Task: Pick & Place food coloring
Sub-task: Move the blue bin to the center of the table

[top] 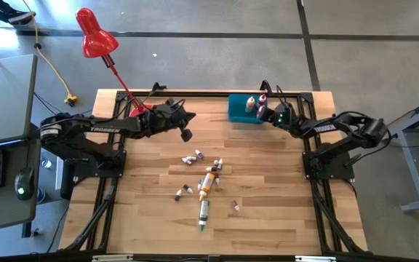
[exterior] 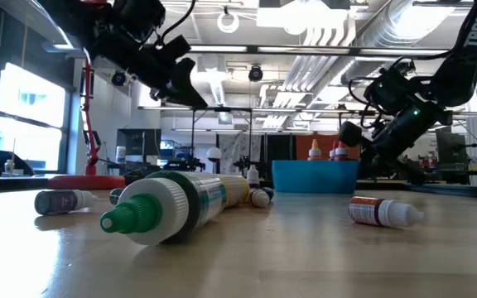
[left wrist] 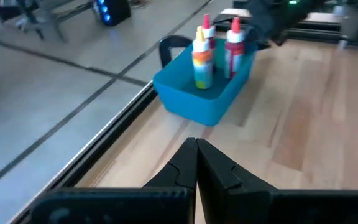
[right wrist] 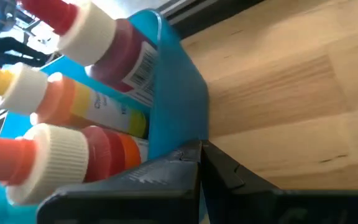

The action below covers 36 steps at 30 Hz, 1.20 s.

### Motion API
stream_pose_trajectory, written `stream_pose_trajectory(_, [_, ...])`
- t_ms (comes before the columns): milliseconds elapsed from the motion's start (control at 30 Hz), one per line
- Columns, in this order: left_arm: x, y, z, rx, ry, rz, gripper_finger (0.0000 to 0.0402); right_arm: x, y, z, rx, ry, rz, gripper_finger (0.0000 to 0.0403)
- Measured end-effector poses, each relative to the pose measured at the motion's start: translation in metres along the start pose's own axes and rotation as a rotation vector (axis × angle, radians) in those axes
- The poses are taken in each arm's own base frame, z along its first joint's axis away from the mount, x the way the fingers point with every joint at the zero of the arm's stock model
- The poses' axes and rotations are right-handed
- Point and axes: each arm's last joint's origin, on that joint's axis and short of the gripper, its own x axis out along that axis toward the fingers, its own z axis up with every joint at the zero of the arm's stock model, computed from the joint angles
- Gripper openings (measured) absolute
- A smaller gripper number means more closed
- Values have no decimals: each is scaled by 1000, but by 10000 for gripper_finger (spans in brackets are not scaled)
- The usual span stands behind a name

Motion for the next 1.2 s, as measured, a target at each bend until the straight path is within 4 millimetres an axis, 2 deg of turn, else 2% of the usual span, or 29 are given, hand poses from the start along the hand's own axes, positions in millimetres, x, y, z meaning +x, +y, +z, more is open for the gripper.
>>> stream_pose_trajectory(167, [21, 14, -14, -140, 49, -65, 0, -4, 6, 0, -30, -110, -21, 0])
stream_pose_trajectory(333, [60, 27, -26, -288, 37, -98, 0, -5, 8, 8, -20, -185, -5, 0])
stream_pose_trajectory(433, [91, 30, -20, -328, 61, -118, 0, -4, 5, 12, -13, -197, -20, 0])
stream_pose_trajectory(600, [142, 26, -13, -322, 207, -90, 0, -4, 4, 14, -16, -203, -30, 0])
stream_pose_trajectory(733, [172, 25, -4, -315, 310, -66, 0, -3, 4, 13, -18, -195, -27, 0])
stream_pose_trajectory(800, [176, 26, 0, -299, 396, -35, 0, -3, 4, 13, -19, -184, -23, 0])
stream_pose_trajectory(1100, [181, 36, 51, -282, 331, -36, 0, -3, 2, 10, -17, -133, -23, 0])
stream_pose_trajectory(1200, [179, 44, 53, -288, 370, -21, 0, -3, 2, 10, -18, -129, -22, 0])
